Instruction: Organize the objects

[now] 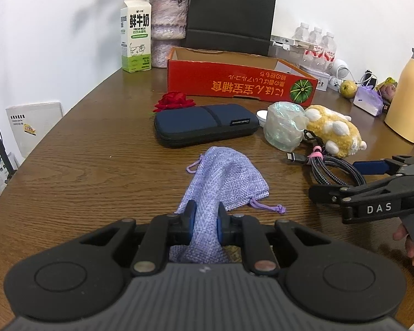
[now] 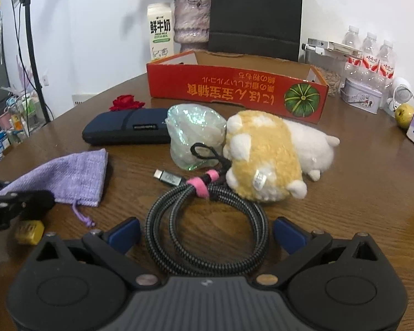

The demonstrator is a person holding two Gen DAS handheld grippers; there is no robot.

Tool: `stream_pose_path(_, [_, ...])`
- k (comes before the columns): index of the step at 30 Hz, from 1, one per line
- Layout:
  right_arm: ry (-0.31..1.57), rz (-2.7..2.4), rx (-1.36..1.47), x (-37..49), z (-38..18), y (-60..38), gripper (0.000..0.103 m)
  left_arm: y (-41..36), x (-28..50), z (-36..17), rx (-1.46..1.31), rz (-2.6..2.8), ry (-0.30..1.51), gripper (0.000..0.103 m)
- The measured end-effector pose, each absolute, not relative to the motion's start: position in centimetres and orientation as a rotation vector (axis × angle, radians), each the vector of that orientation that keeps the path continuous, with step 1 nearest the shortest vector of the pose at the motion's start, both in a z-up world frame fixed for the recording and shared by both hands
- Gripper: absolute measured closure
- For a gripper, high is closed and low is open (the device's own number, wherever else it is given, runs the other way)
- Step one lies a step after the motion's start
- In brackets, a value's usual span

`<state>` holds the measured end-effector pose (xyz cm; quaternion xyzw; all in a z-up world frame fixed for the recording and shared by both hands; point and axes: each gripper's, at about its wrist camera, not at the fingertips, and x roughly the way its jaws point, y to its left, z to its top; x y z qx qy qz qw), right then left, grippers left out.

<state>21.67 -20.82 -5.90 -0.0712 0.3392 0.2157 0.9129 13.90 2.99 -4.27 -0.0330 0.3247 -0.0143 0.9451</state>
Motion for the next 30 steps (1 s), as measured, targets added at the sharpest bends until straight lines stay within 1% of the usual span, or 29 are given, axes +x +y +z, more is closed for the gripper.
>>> stream_pose_path(14, [0.689,0.429,-0.14,22.4,-5.9,-20.3,0.0,2.7,14.0,-4.3,-0.054,-0.026,0.659,0.086])
stream_pose_path(16, [0.687,0.432,-0.137,22.3,-5.8,-20.3,0.003,2.8,14.0,-4.3,-0.053,-0.027,0.659,0.086])
stream_pose_path(18, [0.676,0.432,-0.134,22.2,-5.8,-20.3,0.012,2.8,14.0,-4.3,-0.052,-0.026,0.659,0.086])
stream_pose_path(19, [0.671,0.429,-0.132,22.2,-5.7,-20.4,0.014,2.8,14.0,-4.3,-0.052,-0.026,0.658,0.086])
stream_pose_path(30, [0.652,0.471,-0.128,20.3,-5.4,-20.9,0.016,2.7,14.1,-4.3,-0.046,-0.025,0.661,0.085])
